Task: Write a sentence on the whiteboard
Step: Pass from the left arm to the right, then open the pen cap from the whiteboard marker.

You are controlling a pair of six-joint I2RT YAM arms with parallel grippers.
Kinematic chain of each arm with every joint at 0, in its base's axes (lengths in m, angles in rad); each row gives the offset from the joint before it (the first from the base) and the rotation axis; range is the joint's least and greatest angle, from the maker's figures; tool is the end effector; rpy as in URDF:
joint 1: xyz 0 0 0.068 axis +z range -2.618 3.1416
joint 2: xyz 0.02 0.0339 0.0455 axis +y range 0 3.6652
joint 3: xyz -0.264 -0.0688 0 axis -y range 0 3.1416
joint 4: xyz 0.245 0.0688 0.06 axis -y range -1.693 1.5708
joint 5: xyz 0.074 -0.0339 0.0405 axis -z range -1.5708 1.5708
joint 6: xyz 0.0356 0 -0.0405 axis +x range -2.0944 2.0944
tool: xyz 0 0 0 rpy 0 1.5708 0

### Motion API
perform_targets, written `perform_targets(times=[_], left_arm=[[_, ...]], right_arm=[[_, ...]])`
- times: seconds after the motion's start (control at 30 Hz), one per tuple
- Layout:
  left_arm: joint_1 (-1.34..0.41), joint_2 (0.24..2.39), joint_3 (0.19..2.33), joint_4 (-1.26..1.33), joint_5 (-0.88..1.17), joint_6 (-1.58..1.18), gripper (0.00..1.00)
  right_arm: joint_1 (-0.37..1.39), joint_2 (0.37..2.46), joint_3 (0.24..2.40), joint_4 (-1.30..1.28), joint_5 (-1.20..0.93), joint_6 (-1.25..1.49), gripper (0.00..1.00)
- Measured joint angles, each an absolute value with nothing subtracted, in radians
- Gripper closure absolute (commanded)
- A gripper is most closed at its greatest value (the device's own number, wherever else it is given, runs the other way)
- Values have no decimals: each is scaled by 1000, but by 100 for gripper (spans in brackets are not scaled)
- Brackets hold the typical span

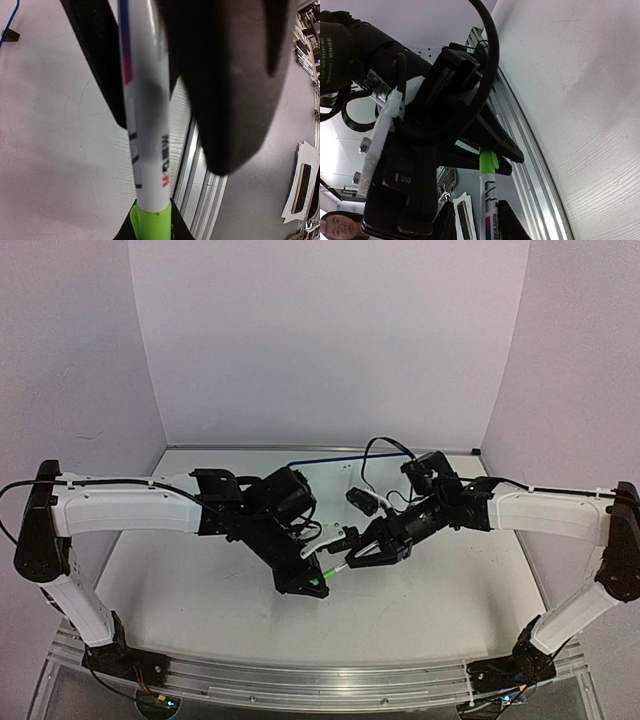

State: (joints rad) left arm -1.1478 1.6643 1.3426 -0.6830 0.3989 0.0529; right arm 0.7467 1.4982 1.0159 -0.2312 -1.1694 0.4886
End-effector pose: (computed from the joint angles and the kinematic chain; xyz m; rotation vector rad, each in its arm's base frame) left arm 0.1324 -0.3279 0.2657 1.6730 2.1598 -0.8836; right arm 0.2069 0.2361 0.2588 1.0161 -2.2584 -1.9064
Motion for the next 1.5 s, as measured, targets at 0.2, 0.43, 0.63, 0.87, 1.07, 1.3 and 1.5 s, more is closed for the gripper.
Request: perform_targets(times=[0.2, 0.43, 0.63, 0.87, 1.07, 1.3, 1.5], left_arm=[[-1152, 1666, 1347, -690, 407, 56, 97], [-1152, 1663, 1346, -679, 360, 31, 35], [-1134, 1553, 1238, -565, 321, -84, 15], [-1011, 1264, 986, -242, 333, -347, 9], [-967, 1158, 904, 57, 350, -574, 8], [-965, 1192, 912, 227, 456, -716, 20], [-965, 1252, 931, 258, 526, -763, 43]], right_arm=[[745, 1499, 1009, -233, -1151, 492, 100], [747, 1499, 1008, -219, -1114, 486, 100], [747, 1470, 997, -179, -1035, 491, 100], [747, 1312, 932, 24, -924, 589, 100], [747, 1233, 891, 237, -873, 692, 100], [747, 1228, 892, 338, -881, 740, 100], [748, 1230, 907, 359, -906, 761, 100]])
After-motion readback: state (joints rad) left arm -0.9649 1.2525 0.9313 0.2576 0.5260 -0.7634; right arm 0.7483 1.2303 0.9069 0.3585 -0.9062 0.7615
